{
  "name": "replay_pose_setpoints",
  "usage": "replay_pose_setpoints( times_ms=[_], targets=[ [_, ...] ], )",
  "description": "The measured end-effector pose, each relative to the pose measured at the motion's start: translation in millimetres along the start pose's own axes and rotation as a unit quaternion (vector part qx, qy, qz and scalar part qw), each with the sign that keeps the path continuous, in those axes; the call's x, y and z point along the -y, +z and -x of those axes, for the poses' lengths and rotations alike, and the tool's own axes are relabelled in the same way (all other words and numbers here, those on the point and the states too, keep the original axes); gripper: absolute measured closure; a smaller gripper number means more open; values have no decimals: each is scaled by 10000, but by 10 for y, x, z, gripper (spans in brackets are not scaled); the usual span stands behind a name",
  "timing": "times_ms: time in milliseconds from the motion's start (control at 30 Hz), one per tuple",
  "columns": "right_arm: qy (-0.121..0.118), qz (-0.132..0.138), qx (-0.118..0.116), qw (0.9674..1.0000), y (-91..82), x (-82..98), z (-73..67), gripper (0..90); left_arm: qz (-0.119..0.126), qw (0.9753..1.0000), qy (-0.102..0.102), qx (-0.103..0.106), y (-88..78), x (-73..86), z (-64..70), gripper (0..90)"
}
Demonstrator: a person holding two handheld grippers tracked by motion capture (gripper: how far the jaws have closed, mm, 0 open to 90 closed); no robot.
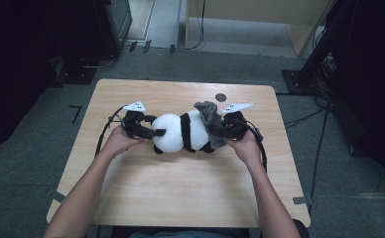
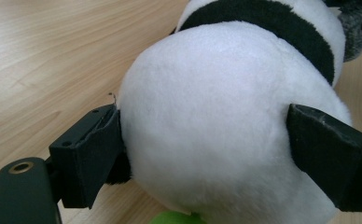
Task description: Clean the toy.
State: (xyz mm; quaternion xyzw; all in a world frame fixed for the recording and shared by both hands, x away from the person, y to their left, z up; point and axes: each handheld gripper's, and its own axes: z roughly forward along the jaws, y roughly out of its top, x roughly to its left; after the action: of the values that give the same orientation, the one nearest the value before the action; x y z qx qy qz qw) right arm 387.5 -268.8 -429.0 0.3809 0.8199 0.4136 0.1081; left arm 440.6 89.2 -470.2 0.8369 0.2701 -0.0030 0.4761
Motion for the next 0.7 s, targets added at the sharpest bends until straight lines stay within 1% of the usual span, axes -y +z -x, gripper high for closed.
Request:
replay_pose_setpoints(
  times_ms=[167, 333, 400, 433, 500, 600, 700],
  targets=[
    [0, 51, -12, 10000, 17, 6, 25, 753, 36, 10000, 5, 25, 22, 41, 18, 115],
    [8, 104, -48, 9999, 41, 9, 48, 753, 67, 9998, 185, 38, 43, 40, -10, 106],
    [3, 117, -49, 9999, 41, 11, 53, 753, 9, 9999, 147, -19, 66, 21, -35, 57],
    [-1, 114, -45, 9999, 40, 10, 51, 753, 30, 9999, 140, -18, 76, 25, -48, 20],
    [-6, 112, -36, 9999, 42, 8, 51, 753, 81, 9999, 109, 77, 90, 46, -80, 18],
    [-22, 119, -54, 9999, 49, 7, 50, 753, 123, 9997, 3, 198, 118, 72, -121, 0],
    [-39, 133, -14, 9999, 55, 5, 49, 753, 30, 9995, -62, 308, 145, 78, -108, 0]
  ],
)
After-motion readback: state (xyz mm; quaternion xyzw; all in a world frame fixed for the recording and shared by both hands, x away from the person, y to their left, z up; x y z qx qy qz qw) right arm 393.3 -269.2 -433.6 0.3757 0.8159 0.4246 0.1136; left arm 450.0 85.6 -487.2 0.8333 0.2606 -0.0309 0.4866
